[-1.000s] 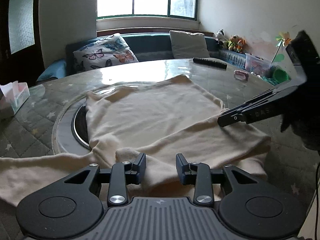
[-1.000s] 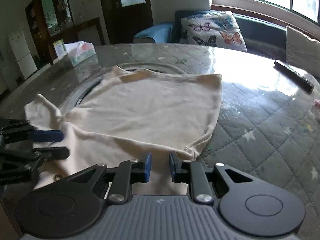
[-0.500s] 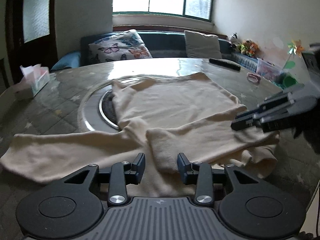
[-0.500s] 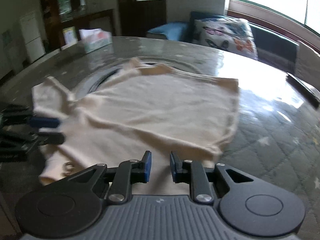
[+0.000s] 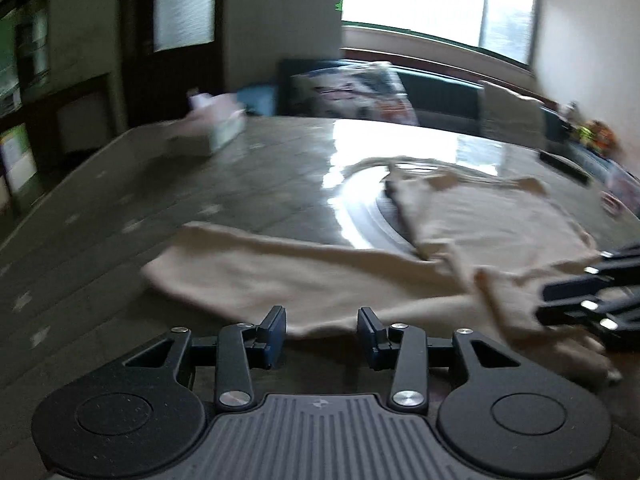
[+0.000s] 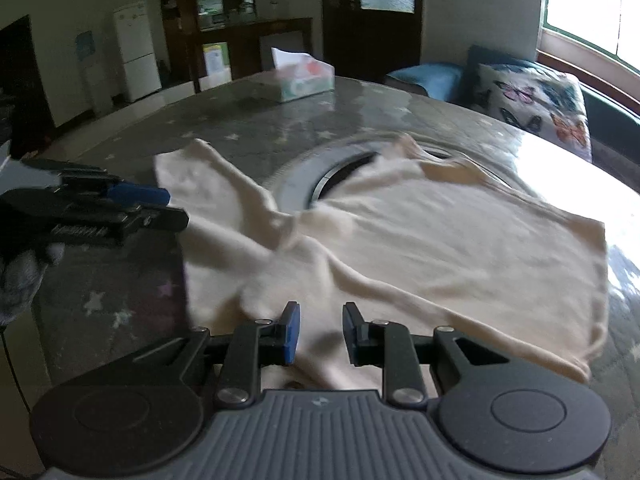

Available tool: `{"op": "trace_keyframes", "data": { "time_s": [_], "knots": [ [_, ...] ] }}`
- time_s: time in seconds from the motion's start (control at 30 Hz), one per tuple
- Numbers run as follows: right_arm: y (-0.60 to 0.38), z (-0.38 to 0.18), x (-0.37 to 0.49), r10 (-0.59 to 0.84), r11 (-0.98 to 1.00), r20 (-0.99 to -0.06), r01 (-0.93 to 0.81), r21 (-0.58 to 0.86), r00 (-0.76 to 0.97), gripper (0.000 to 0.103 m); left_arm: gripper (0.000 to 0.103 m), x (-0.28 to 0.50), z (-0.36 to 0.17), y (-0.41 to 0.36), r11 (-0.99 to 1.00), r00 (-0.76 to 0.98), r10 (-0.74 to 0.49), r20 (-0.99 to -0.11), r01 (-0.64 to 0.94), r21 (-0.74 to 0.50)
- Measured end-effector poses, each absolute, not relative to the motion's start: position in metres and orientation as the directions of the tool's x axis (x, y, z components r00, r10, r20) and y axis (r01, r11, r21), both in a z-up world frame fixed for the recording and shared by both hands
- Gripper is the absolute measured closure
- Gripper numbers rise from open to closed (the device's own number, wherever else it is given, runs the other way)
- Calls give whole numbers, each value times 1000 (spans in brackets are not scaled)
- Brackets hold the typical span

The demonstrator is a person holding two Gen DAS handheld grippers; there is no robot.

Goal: Fold clothes

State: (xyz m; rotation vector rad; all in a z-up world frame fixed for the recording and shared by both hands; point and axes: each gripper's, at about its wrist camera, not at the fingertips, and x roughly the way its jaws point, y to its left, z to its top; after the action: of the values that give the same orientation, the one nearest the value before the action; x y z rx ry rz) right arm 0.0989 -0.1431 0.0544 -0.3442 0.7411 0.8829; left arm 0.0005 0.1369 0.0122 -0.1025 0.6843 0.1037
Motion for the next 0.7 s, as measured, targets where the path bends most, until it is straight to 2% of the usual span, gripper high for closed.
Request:
{"op": "trace_keyframes", "data": {
  "time_s": [0.23,0.3,0.37,0.5,0.63,0.7],
  "knots": [
    [-133,61,75,580,504,-700,-859,-93,416,79,55,-11,11,159,980,768,105,-632,-187,-66],
    [-132,61,69,584,478,-702,-872,-107,406,71,54,-12,10,160,979,767,107,-633,-192,-67],
    [-130,59,62,583,450,-704,-883,-135,405,69,54,-11,10,160,978,765,110,-635,-197,-68],
    [-120,50,54,527,442,-682,-849,-289,507,71,53,-8,8,160,976,762,113,-638,-205,-72],
    [-112,44,57,505,450,-668,-828,-336,546,71,51,-9,7,160,976,762,110,-638,-205,-76],
    [-112,46,57,523,455,-658,-830,-321,541,81,51,-9,7,161,975,761,114,-638,-209,-75]
  ]
}}
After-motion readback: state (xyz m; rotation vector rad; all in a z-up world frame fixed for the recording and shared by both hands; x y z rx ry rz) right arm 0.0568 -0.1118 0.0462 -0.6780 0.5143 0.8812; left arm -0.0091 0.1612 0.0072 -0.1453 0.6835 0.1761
